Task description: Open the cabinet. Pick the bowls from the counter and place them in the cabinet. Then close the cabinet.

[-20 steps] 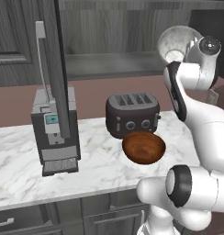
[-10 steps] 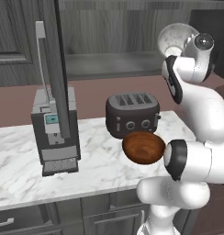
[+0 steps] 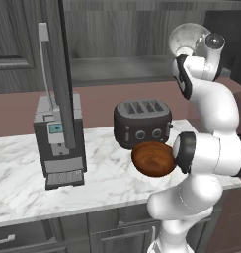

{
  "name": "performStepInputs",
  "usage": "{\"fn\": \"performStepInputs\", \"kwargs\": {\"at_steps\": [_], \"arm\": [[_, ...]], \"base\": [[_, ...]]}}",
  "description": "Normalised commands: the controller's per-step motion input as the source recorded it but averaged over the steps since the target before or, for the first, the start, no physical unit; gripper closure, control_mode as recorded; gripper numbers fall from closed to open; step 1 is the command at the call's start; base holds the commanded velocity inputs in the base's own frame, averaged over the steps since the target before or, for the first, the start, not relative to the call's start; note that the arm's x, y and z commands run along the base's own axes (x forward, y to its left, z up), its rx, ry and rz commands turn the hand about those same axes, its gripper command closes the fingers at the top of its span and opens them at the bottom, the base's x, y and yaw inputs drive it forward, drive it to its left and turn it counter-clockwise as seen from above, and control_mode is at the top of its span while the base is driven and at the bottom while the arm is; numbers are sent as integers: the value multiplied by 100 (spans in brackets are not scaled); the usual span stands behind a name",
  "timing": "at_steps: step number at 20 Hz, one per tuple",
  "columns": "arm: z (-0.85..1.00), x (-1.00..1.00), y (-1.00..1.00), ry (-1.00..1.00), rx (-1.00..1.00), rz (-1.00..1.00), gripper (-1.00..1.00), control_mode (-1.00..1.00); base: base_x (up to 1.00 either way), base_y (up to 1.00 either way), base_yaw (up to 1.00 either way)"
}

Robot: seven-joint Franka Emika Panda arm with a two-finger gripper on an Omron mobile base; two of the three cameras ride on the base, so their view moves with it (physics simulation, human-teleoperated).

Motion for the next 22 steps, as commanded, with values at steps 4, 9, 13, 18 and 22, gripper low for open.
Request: {"fn": "performStepInputs", "kwargs": {"at_steps": [4,9,13,18,22], "arm": [[0,46,0,9,0,0,100,-100],[-9,38,-6,12,0,0,100,-100],[-18,14,-13,1,0,0,100,-100],[-23,2,-17,0,0,0,100,-100],[-21,-14,-13,0,0,0,100,-100]], "base": [[0,0,0],[0,0,0],[0,0,0],[0,0,0],[0,0,0]]}}
